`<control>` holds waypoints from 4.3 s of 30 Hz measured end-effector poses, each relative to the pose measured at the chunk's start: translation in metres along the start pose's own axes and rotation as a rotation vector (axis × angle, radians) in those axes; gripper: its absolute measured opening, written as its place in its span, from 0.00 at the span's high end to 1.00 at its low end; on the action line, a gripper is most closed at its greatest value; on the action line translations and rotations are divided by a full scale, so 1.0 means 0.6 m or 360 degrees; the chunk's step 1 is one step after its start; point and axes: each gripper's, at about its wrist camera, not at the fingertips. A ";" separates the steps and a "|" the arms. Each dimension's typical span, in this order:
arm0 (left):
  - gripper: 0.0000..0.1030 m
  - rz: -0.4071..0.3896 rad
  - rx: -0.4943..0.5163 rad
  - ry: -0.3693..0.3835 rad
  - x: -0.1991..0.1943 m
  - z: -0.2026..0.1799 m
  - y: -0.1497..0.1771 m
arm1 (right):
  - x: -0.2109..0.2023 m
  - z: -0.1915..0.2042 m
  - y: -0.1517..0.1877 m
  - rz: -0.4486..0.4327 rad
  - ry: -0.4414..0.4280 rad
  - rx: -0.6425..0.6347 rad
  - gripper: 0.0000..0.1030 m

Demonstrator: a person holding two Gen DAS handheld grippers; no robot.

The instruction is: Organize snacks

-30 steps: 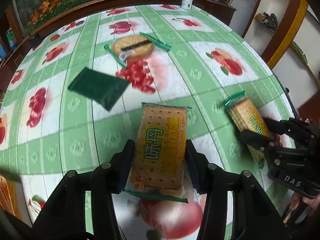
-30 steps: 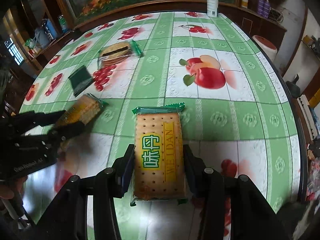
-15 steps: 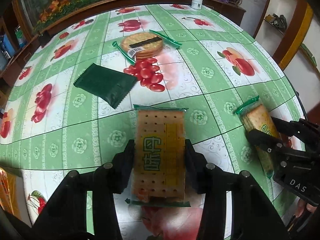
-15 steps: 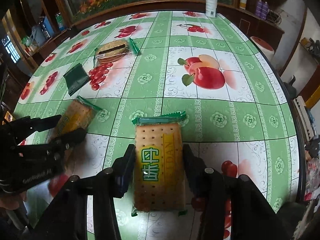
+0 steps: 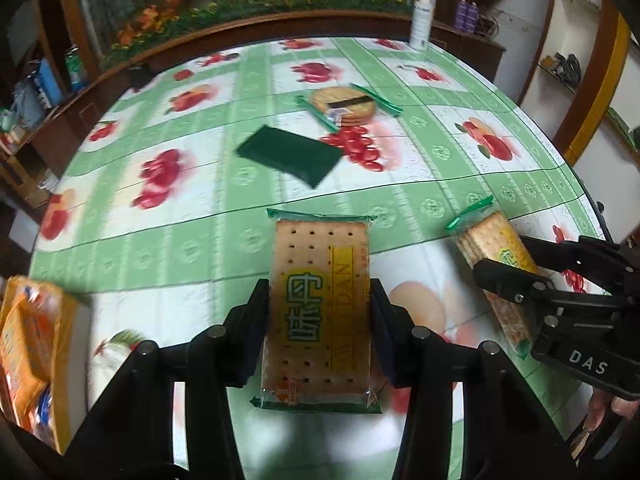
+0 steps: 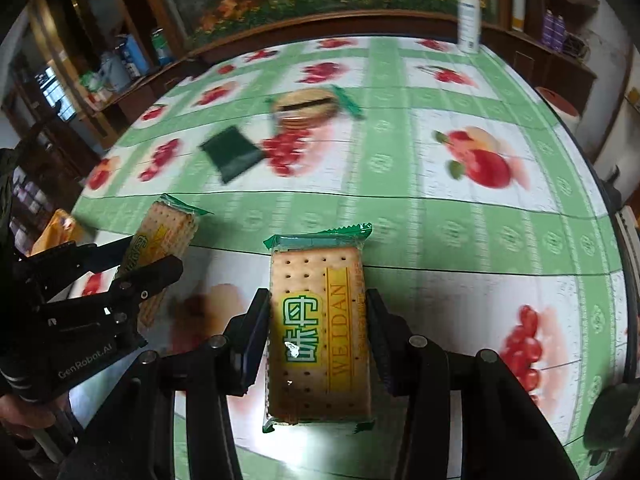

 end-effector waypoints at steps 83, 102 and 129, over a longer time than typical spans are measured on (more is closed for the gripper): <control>0.20 -0.0286 -0.0701 -0.0606 -0.296 0.368 0.313 | -0.009 0.569 0.005 0.0070 -0.0708 -0.0804 0.35; 0.18 -0.0295 -0.0551 -0.0442 -0.248 0.293 0.212 | 0.001 0.400 -0.023 0.0031 -0.0489 -0.0537 0.30; 0.18 0.0060 -0.0565 0.0037 0.043 0.129 -0.116 | 0.048 0.013 -0.080 0.0087 -0.0090 -0.0018 0.28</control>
Point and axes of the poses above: each gripper's, at about its wrist camera, not at the fingertips, and x roughly the way its jaws point, z to its left, y to its underside, and after that the axes turned 6 degrees about y, right-handed
